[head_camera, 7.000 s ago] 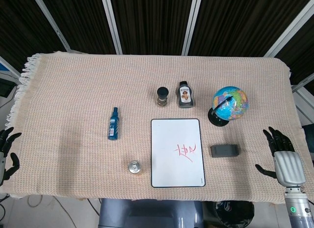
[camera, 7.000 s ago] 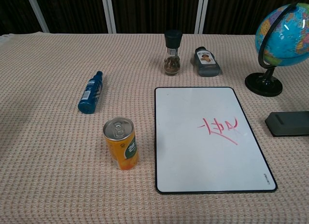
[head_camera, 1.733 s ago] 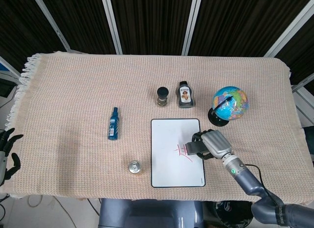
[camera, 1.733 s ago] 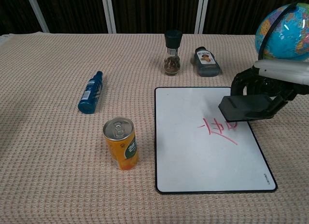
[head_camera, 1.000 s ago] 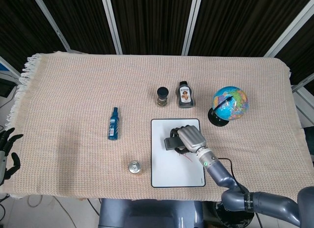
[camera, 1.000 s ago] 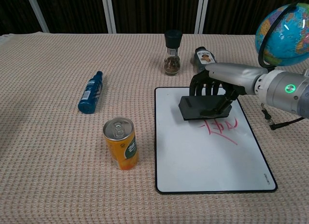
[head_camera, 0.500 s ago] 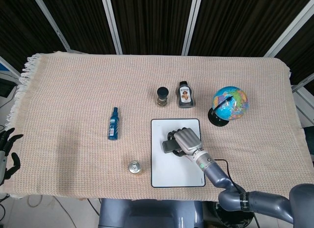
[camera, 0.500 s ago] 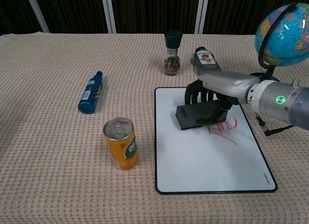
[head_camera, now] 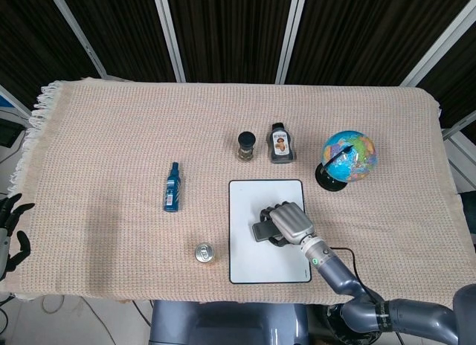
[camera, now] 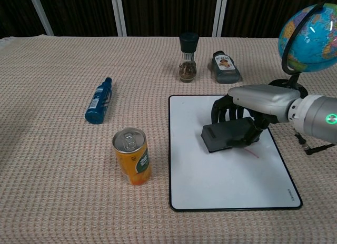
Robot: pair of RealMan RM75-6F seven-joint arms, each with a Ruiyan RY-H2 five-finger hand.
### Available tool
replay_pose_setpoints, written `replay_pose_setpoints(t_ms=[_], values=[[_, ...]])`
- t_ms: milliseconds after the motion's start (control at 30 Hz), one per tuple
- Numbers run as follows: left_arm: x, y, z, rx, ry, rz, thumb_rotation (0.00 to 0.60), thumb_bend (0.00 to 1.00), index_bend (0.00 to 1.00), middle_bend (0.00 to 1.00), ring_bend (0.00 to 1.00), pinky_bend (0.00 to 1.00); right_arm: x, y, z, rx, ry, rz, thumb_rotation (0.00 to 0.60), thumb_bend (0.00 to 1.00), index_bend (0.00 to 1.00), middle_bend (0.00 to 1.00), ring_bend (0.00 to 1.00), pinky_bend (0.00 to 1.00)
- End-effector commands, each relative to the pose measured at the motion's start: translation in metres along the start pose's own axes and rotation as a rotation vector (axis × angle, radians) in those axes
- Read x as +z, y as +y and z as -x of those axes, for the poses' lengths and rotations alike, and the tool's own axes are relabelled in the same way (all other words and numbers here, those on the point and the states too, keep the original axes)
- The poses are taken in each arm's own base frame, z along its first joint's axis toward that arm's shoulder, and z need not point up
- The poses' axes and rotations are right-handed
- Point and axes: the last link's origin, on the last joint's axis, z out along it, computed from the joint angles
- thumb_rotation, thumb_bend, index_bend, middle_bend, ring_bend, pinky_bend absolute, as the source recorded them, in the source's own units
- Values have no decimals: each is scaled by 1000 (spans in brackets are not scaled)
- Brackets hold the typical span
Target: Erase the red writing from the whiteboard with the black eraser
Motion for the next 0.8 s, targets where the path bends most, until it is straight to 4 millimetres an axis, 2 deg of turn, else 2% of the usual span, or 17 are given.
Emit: replay_pose_setpoints(t_ms=[33,233,400,533,800], values=[[0,0,0,0,0,0,600,738,195,43,0,1,-11,2,5,2,-20,-2,600,429,536,506,479,377],[0,0,0,-1,1,1,600,738,194,44,0,1,-34,2,11,3,-36,-15,600,429,536,506,479,377],[-1,1,0,1,1,3,600,738,194,44,0,1,-45,1,13,11,-44,-23,600,430,536,506,479,377],[-1,1,0,1,3,3,600,738,195,44,0,1,-43,3,13,24,-38,-15,600,429,536,506,479,377],[-1,0,0,1,2,1,600,738,195,43,0,2,-22,14,12,15,-4,25,600,430,536,506,479,377]])
